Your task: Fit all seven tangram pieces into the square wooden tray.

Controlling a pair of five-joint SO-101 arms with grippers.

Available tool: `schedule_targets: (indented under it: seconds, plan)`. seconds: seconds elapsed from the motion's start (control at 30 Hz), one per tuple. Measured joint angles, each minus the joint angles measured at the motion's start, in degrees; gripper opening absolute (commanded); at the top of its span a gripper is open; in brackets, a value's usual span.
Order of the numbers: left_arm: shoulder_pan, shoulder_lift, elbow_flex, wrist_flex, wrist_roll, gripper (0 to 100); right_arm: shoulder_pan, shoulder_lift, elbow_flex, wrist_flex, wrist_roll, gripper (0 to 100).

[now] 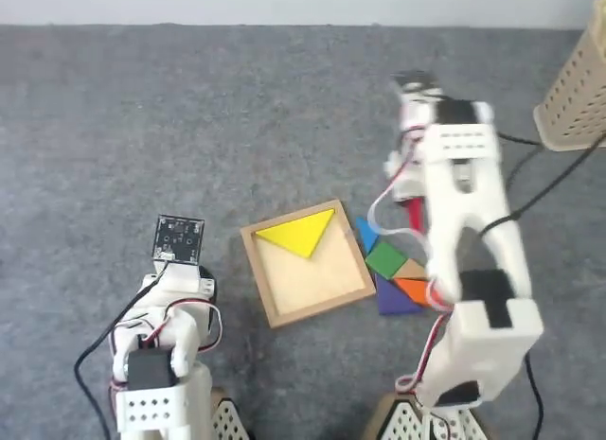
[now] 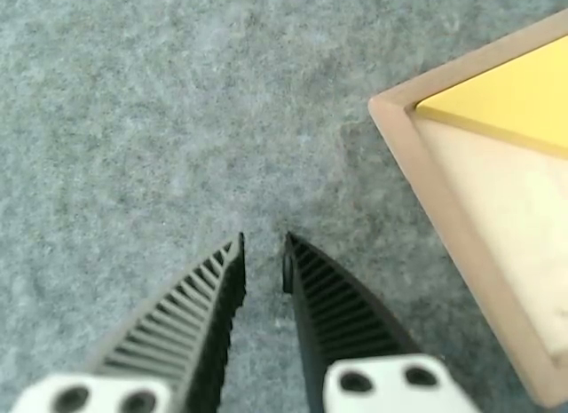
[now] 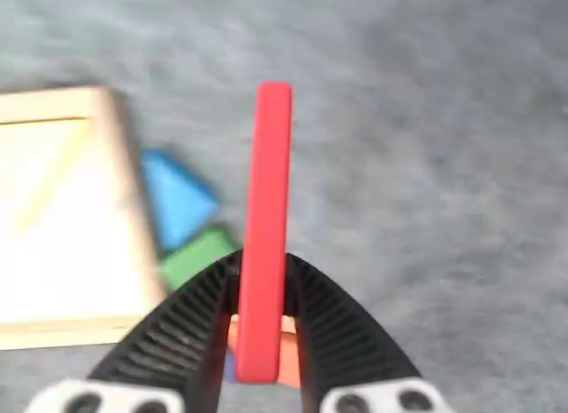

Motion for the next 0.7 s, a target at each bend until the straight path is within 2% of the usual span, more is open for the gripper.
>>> schedule_targets:
  seconds: [0.1,0.27,0.47,0.7]
  plan:
    - [0.0,0.0,0.0,0.0,0.0,7,-8.4,-2.5,5.5,-1.9,-3.2,0.6]
    - [0.0,0.0,0.0,0.0,0.0,7,-18.7,-9.8,19.8,-13.8,-5.7,0.6]
    - [0.0,0.0,0.0,0.0,0.0,7,-26.8,-13.5,27.0,-23.8,-6.1,0.6]
    - [0.0,0.0,0.0,0.0,0.0,7,-33.9,-7.7,26.6,-26.5,-14.0,0.7]
